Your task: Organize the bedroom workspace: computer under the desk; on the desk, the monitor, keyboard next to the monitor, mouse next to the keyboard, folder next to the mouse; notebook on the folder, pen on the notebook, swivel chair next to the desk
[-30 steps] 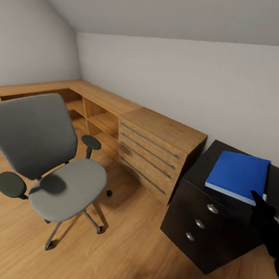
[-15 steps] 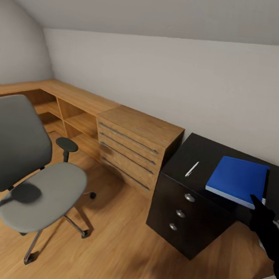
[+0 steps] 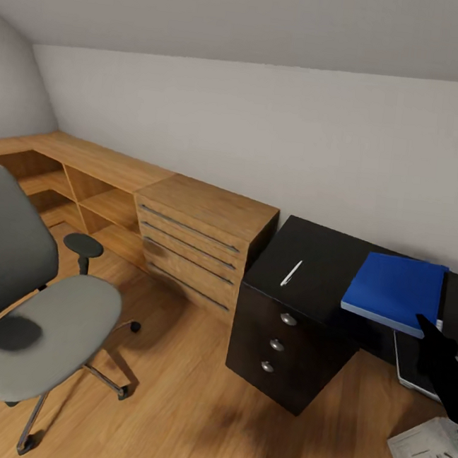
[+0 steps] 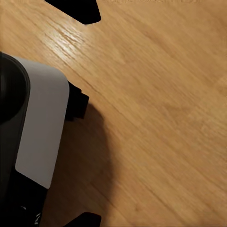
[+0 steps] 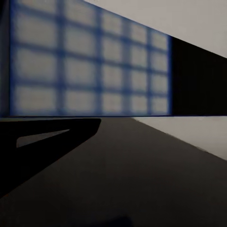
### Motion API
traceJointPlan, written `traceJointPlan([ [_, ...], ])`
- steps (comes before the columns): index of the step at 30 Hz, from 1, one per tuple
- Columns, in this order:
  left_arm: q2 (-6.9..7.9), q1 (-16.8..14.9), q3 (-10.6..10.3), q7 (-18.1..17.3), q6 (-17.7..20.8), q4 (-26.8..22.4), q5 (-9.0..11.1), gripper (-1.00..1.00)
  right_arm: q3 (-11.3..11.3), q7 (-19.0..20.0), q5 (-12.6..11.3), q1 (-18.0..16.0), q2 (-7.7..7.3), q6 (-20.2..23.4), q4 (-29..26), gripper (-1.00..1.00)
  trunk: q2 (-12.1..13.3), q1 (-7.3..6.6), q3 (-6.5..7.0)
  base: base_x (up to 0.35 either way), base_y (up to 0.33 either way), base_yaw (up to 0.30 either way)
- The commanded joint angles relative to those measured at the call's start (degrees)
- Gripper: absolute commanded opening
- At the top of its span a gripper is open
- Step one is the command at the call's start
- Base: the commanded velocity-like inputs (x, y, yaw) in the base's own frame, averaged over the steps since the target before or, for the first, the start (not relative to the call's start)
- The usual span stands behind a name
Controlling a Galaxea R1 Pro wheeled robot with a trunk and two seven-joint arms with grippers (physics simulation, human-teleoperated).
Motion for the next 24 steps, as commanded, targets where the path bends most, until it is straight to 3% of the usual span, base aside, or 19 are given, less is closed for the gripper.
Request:
traceJointPlan([
  [1, 0.05, -0.04, -0.5, 0.44, -0.27, 0.01, 0.53, 1.0, -0.2, -0.27, -0.53, -0.04, -0.53, 0.41, -0.06, -1.0, 0.39, -0.23, 0.14, 0.0, 0.0, -0.004],
  [5, 0.02, -0.04, -0.5, 0.46, -0.24, 0.01, 0.53, 1.0, -0.36, -0.11, -0.73, -0.04, -2.08, 0.49, -0.08, -1.0, 2.0, -1.11, 0.86, 0.0, 0.0, -0.002],
  [8, 0.01, -0.04, -0.5, 0.47, -0.2, 0.04, 0.53, 1.0, -0.64, 0.0, -3.25, -0.04, -3.02, 0.53, -0.08, -1.0, 3.2, -1.77, 1.4, 0.0, 0.0, 0.0],
  [11, 0.01, -0.04, -0.5, 0.47, -0.19, 0.09, 0.53, 1.0, -1.02, -0.08, -5.85, -0.04, -3.17, 0.53, -0.08, -1.0, 4.4, -2.43, 1.94, 0.0, 0.0, 0.0],
  [20, -0.04, -0.04, -0.5, 0.47, -0.1, 0.1, 0.53, 1.0, -1.11, -0.23, -6.7, -0.04, -3.1, 0.41, -0.08, -1.0, 8.01, -4.4, 3.55, 0.0, 0.0, 0.0],
  [24, -0.03, -0.04, -0.5, 0.47, -0.18, 0.3, 0.53, 1.0, -1.13, -0.51, -6.62, -0.04, -2.92, 0.13, -0.08, -1.0, 9.62, -5.28, 4.27, 0.0, 0.0, -0.17],
])
